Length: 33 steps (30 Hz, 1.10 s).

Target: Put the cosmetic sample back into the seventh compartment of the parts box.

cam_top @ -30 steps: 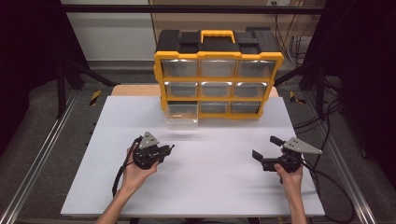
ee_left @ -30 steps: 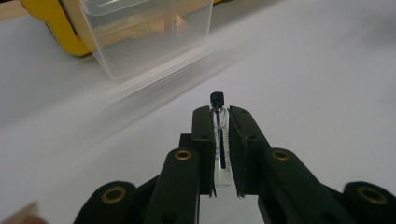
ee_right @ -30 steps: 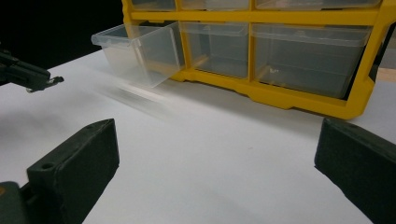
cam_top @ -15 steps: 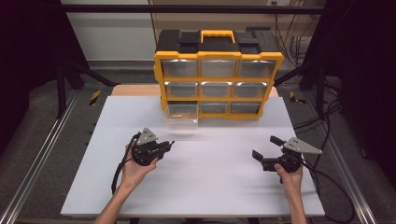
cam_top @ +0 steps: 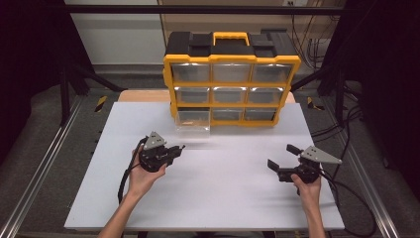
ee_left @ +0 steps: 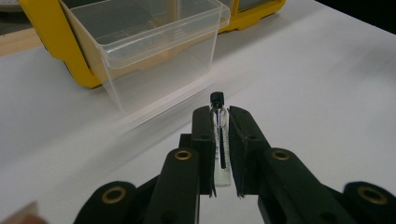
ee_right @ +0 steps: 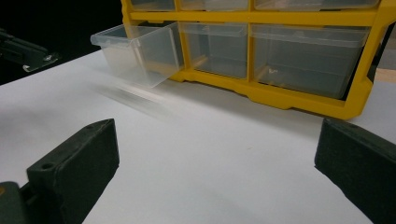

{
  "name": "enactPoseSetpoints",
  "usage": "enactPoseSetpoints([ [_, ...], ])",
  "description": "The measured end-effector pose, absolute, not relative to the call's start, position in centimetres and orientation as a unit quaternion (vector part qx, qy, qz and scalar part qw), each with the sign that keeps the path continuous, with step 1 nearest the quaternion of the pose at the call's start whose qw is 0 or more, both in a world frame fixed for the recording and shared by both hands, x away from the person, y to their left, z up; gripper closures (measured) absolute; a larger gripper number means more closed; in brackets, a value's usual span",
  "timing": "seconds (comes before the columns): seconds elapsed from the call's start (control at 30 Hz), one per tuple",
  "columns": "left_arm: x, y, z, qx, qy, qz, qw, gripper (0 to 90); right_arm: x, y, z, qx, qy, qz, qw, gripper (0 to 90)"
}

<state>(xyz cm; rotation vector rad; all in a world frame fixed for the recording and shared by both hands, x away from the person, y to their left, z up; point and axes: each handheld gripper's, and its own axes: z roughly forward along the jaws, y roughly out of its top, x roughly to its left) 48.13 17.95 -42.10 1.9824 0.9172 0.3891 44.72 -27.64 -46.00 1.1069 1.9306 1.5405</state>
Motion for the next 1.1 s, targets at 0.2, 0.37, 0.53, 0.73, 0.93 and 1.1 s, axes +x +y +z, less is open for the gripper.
enactPoseSetpoints([
  [0.2, 48.4, 18.2, -41.8, 0.797, 0.372, 0.158, 0.448, 80.5, 44.7, -27.6, -46.0, 0.400, 0.697, 0.555, 0.215, 0.5],
  [0.37, 48.7, 18.2, -41.5, 0.795, 0.374, 0.159, 0.451, 80.4, 44.7, -27.6, -46.0, 0.400, 0.696, 0.555, 0.216, 0.5],
  [0.53, 49.0, 18.2, -41.4, 0.791, 0.377, 0.158, 0.454, 80.4, 44.7, -27.6, -46.0, 0.400, 0.697, 0.555, 0.216, 0.5],
  [0.73, 49.5, 18.3, -41.0, 0.790, 0.379, 0.160, 0.455, 80.4, 44.8, -27.6, -46.1, 0.400, 0.697, 0.554, 0.217, 0.5],
  [0.93, 50.0, 18.2, -40.5, 0.790, 0.379, 0.161, 0.454, 80.4, 44.8, -27.6, -46.0, 0.401, 0.696, 0.555, 0.216, 0.5],
  [1.1, 50.4, 18.0, -40.2, 0.792, 0.378, 0.161, 0.451, 80.4, 44.8, -27.6, -46.0, 0.401, 0.697, 0.554, 0.217, 0.5],
])
